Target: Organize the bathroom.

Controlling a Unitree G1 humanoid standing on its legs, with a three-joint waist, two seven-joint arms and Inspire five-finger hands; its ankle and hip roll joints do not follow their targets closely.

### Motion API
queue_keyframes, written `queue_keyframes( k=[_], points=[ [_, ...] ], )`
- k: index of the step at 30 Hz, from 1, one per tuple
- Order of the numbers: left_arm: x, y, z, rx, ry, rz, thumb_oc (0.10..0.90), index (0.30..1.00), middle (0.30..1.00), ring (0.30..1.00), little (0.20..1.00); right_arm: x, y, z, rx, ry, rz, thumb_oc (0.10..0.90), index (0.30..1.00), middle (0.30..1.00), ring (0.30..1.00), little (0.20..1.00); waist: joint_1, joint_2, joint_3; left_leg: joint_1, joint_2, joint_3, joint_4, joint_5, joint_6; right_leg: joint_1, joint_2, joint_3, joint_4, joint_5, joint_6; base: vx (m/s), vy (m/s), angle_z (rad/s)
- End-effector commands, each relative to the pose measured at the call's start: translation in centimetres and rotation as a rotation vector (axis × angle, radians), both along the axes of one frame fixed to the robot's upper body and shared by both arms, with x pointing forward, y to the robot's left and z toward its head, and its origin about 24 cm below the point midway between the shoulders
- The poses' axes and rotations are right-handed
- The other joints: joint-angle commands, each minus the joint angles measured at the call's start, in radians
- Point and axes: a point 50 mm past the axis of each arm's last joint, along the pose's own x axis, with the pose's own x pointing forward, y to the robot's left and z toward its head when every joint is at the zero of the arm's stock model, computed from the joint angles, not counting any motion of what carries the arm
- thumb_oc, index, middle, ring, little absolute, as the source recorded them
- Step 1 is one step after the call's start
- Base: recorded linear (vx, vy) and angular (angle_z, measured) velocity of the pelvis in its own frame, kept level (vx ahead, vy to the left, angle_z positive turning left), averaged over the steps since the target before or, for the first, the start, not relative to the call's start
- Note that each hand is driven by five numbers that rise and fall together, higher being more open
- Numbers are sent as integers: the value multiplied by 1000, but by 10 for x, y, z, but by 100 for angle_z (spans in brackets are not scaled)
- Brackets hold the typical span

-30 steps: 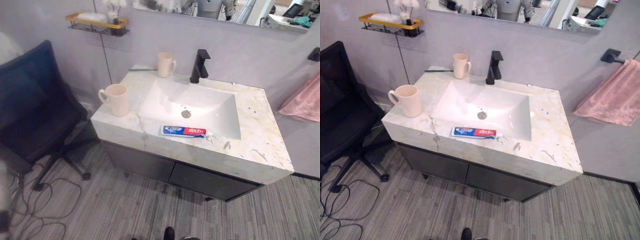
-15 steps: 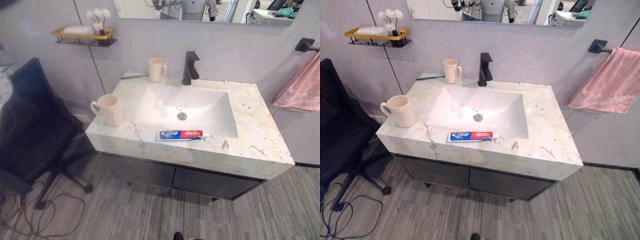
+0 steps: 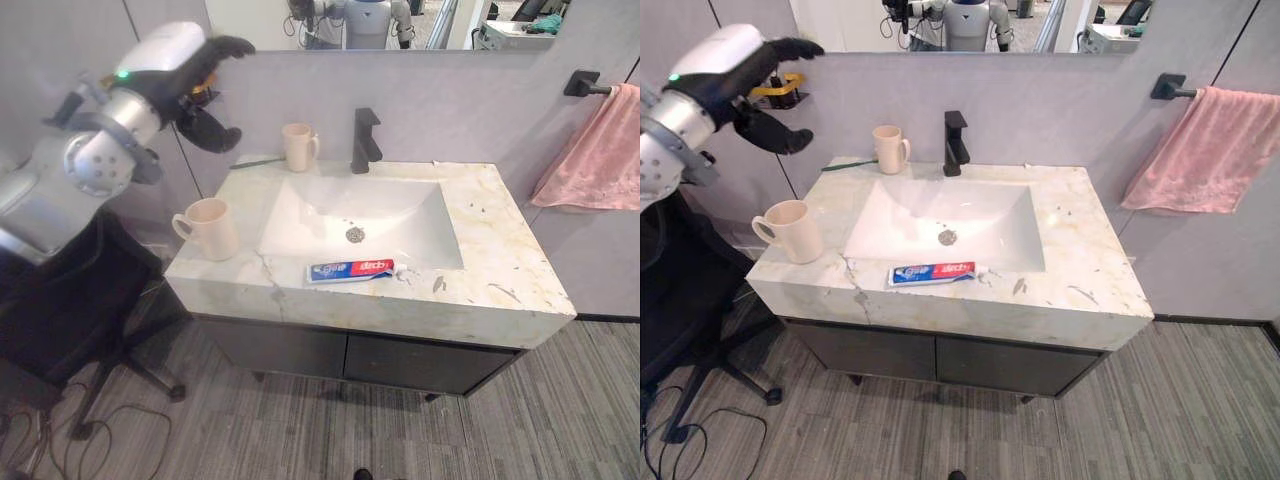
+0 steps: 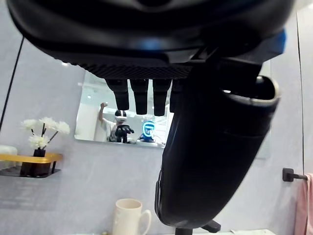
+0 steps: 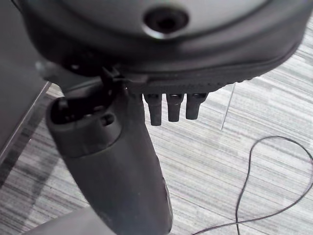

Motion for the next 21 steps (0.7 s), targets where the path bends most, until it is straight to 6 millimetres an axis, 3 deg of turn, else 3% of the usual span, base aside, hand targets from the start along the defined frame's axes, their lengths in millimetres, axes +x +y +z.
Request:
queue_keyframes(
  k=[1,9,12,13,21],
  points=[
    [-16,6,70,24,-193,66,800,900,900,900,900,-23,-24,4,-76,99,-4,800,900,900,900,900,-9,8,-78,-59,-1,47,97,-23,34,-33,-15,68,42,-33,179,0,0,0],
    [5,-14,34,71,223,-35,800,900,900,900,900,-25,-23,3,-79,130,30,800,900,900,900,900,-30,14,-81,-65,-10,55,97,-26,38,-42,-17,83,36,-24,185,8,12,-3],
    [9,-18,23,73,295,-51,800,900,900,900,900,-27,-24,3,-81,137,39,800,900,900,900,900,-38,16,-80,-67,-13,58,99,-28,40,-46,-19,87,35,-21,186,2,6,-2],
    [13,-23,12,77,354,-62,800,900,900,900,900,-28,-23,3,-80,146,47,800,900,900,900,900,-46,16,-80,-69,-14,59,100,-28,40,-49,-20,93,32,-18,186,8,13,-9],
    [21,-23,-14,81,446,-65,800,900,900,900,900,-33,-24,3,-94,169,53,800,900,900,900,900,-61,22,-81,-78,-20,57,98,-25,40,-54,-18,102,21,-12,182,10,16,-6]
  ],
)
